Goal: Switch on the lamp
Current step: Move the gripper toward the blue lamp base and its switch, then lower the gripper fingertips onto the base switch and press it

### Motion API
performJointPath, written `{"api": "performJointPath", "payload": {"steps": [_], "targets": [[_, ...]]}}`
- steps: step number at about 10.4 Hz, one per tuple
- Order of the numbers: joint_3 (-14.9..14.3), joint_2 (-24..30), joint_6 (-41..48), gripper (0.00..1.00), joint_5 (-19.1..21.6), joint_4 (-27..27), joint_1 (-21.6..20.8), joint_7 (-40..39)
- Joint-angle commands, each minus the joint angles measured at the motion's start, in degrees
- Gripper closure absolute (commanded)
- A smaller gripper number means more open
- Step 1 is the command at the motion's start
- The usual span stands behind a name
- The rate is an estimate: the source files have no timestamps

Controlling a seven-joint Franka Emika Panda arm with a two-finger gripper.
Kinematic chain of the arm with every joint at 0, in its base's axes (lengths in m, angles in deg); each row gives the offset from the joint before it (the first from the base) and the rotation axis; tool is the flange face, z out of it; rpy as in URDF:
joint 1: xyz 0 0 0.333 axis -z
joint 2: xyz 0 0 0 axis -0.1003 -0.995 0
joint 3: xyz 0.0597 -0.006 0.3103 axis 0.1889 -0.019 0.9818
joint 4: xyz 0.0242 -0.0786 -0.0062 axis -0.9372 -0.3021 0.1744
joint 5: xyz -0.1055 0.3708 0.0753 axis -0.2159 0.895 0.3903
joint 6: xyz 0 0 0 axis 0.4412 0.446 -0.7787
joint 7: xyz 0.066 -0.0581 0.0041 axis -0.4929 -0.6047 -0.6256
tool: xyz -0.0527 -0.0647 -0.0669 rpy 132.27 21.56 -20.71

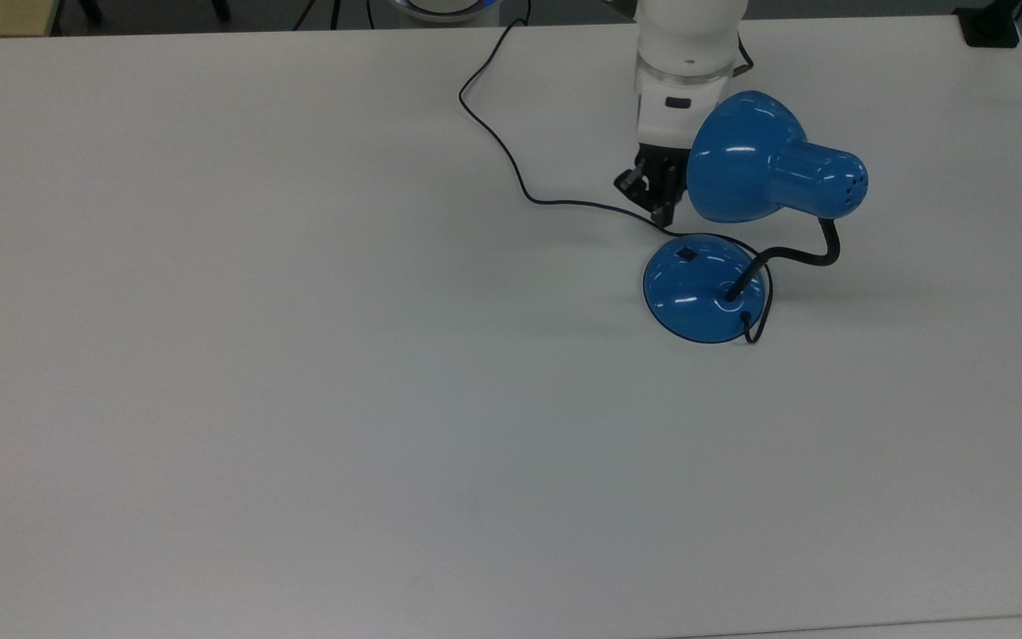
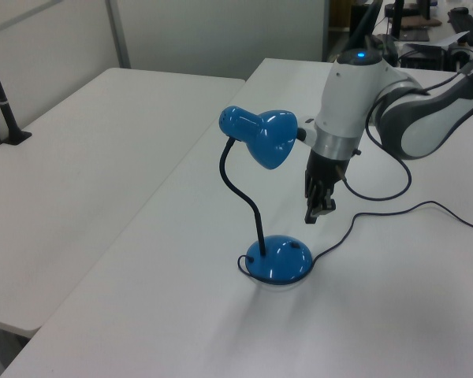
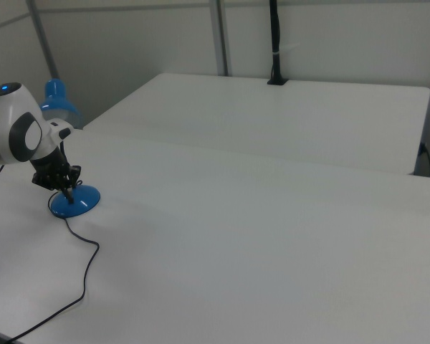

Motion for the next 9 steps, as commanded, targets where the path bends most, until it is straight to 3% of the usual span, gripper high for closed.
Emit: {"api": "performJointPath", "payload": {"steps": [1, 3, 9], "targets": [[2.68, -2.12, -5.90, 1.00, 0.71, -0.34, 0.45, -2.58], [3.39, -3.71, -10.04, 1.00, 0.71, -0.25, 0.71, -2.32], [3.39, -4.59, -10.58, 1.00, 0.63, 0.28, 1.68, -2.14]]}}
